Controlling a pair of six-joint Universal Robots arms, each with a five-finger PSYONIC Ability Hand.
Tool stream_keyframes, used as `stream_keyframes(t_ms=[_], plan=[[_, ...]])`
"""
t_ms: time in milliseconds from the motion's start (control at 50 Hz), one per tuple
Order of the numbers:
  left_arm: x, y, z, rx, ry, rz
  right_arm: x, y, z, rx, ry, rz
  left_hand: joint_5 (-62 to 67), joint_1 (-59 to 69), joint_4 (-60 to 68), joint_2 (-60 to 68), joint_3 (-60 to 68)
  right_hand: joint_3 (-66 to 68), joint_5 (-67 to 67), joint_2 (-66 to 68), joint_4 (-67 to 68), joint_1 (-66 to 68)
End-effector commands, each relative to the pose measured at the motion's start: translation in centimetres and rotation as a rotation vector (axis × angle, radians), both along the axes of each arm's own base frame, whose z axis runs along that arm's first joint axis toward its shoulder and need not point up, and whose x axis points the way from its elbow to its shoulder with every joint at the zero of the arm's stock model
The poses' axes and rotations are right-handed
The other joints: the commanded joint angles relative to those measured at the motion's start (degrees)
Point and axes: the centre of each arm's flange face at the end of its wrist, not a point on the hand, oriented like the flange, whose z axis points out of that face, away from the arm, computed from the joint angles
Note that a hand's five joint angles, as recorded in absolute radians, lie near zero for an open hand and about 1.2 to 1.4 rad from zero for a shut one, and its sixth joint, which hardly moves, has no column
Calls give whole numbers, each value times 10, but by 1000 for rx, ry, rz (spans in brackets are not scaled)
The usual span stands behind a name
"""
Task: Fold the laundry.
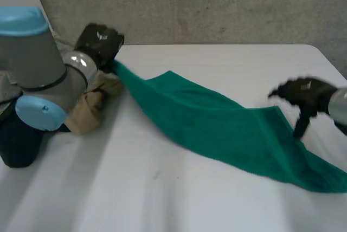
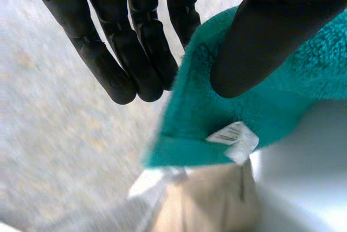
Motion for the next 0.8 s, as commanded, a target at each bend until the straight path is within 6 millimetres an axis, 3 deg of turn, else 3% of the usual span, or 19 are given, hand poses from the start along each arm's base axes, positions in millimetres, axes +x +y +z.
stream_keyframes(t_ms=[20,80,160,280,360,380,440,520,540,580,600,640,660,680,700,760,800], plan=[[-15,42,78,-171,85,-77,39,-31,8,-98,-208,17,135,133,116,115,121,-19,-25,-23,-19,-34],[-18,63,103,-228,109,-114,62,-37,-8,-85,-215,76,135,133,116,115,121,-19,-25,-23,-19,-34],[-19,82,120,-274,131,-150,84,-45,-33,-53,-218,123,135,133,116,115,121,16,10,12,16,1],[-15,94,134,-333,152,-167,103,-45,-69,41,-198,155,135,133,116,115,121,90,84,86,90,75],[-8,88,140,-383,167,-147,108,-49,-79,65,-188,152,135,133,116,115,121,429,423,425,429,414],[-5,84,140,-395,168,-138,107,-54,-79,63,-190,148,135,133,116,115,121,572,565,567,571,557],[-1,76,141,-408,167,-118,105,-62,-75,42,-193,135,135,133,116,115,121,681,675,677,681,666],[4,61,141,-419,161,-98,97,-83,-49,-76,-201,72,135,133,116,115,121,681,675,677,681,666],[5,55,139,-418,159,-92,90,-95,-27,-166,-211,23,135,133,116,115,121,681,675,677,681,666],[4,43,136,-420,152,-81,85,-107,-2,-271,-238,-34,135,133,116,115,121,681,675,677,681,666],[3,32,138,-434,151,-67,77,-118,27,-397,-274,-102,135,133,116,115,121,681,675,677,681,666],[4,22,144,-457,160,-37,69,-125,60,-531,-315,-167,135,133,116,115,121,681,675,677,681,666],[6,19,149,-471,168,-18,64,-127,77,-599,-335,-194,135,133,116,115,121,681,675,677,681,666],[8,13,157,-490,193,27,53,-129,109,-724,-367,-242,135,133,116,115,121,681,675,677,681,666],[9,10,161,-503,208,53,48,-128,124,-778,-380,-257,135,133,116,115,121,681,675,677,681,666],[16,4,181,-553,278,133,38,-117,168,-925,-408,-249,135,133,116,115,121,681,675,677,681,666],[17,3,188,-569,306,152,34,-109,177,-933,-404,-237,135,133,116,115,121,681,675,677,681,666]])
